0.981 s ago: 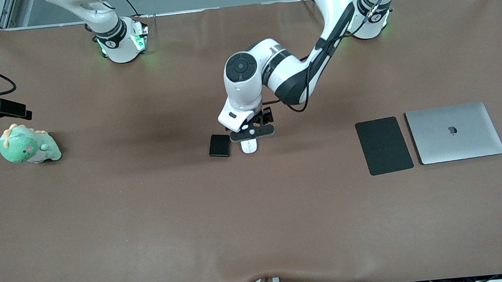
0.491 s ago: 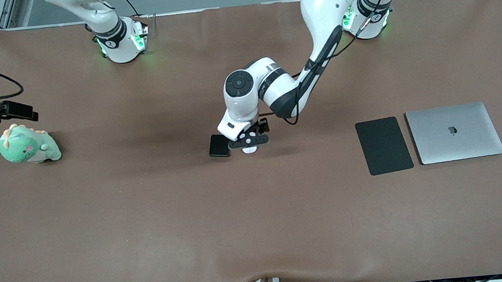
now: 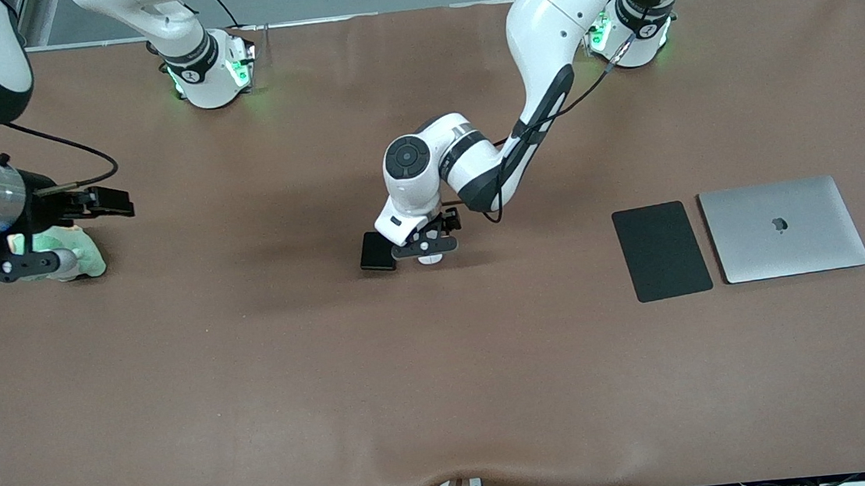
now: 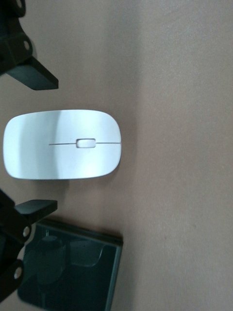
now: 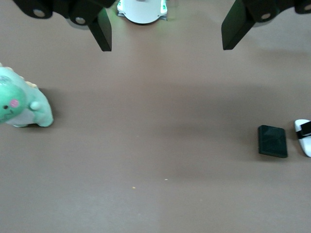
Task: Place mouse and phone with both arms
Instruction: 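Grasp the white mouse with the left gripper while the right gripper reaches out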
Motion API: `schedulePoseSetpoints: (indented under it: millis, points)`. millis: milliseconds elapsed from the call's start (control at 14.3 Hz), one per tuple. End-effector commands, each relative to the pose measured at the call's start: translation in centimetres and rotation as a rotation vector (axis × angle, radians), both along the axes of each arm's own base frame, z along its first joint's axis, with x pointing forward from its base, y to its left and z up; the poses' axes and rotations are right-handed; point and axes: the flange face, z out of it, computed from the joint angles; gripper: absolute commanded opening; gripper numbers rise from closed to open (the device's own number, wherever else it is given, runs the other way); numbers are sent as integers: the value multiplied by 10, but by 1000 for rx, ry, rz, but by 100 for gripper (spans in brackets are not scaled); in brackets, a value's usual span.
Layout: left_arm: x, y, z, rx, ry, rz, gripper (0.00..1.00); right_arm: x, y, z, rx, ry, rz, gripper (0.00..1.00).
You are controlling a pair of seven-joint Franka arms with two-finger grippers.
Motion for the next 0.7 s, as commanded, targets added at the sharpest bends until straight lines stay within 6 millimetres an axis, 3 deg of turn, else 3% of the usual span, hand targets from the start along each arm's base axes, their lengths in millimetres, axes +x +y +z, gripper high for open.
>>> schedulePoseSetpoints:
  millis: [0, 350, 421, 491, 561, 631]
  points:
    - [1, -3, -9, 3, -34, 15, 100, 4, 3, -1, 23, -1, -11, 100]
    - [5, -2, -18, -12, -37, 11, 100, 17, 6, -20, 43, -3, -20, 100]
    - [5, -2, -19, -11, -35, 15, 89, 18, 11, -25, 76, 7, -26, 100]
    - [5, -2, -21, -10, -34, 24, 66, 21, 13, -30, 91, 16, -43, 100]
    - [5, -1, -21, -10, -34, 30, 50, 23, 19, -35, 88, 12, -63, 100]
    - [5, -2, -21, -11, -33, 32, 43, 25, 34, -38, 79, 5, -76, 100]
